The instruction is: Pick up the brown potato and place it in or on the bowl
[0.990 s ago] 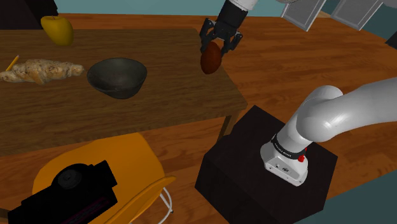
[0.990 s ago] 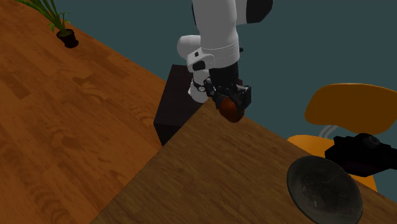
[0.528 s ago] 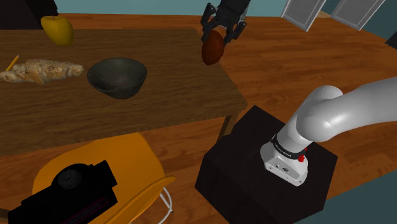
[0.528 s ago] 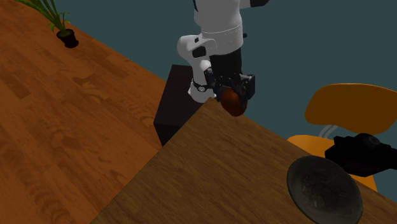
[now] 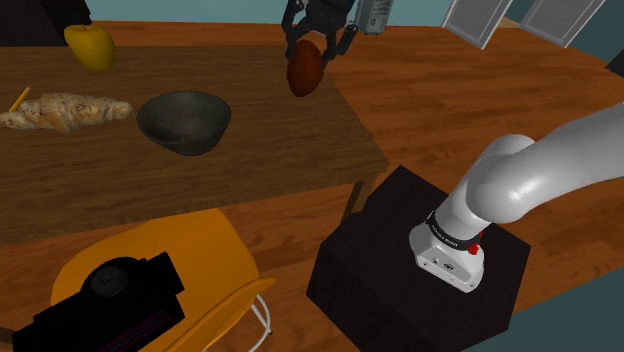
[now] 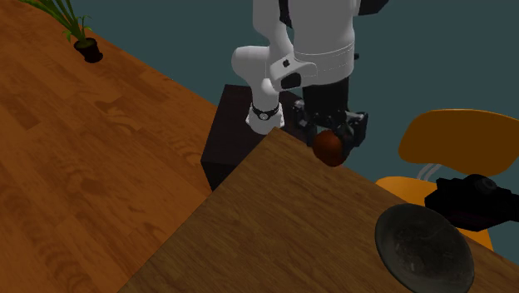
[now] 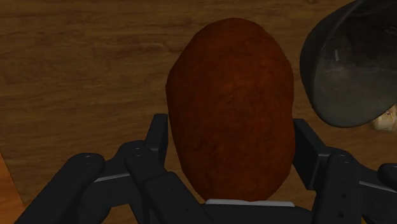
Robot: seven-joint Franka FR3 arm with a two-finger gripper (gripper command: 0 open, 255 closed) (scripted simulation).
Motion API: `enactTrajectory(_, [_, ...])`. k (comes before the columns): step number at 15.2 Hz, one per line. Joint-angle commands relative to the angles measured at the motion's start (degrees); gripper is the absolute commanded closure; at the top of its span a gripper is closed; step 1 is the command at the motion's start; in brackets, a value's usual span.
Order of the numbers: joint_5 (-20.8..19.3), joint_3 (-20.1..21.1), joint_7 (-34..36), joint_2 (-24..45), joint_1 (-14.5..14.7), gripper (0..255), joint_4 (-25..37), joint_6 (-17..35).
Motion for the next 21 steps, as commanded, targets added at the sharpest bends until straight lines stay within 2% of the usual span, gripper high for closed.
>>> enactTrajectory(1, [-0.28, 1.96, 2.28, 3.35, 0.25, 255, 3.12, 0.84])
enactTrajectory(7, [-3.45, 7.48, 9.30, 15.13, 0.70, 255, 14.16, 2.95])
enactTrajectory(12, [-8.77, 11.43, 16.02, 26.17, 1.93, 255, 25.64, 2.98])
enactTrajectory(15, [-13.01, 13.11, 20.19, 33.50, 3.70, 255, 33.93, 1.89])
enactTrajectory(19, [-18.84, 14.08, 24.99, 43.68, 7.55, 255, 46.65, -1.14])
enactTrajectory(21, [-18.58, 13.92, 24.78, 43.28, 7.43, 255, 44.58, 0.56])
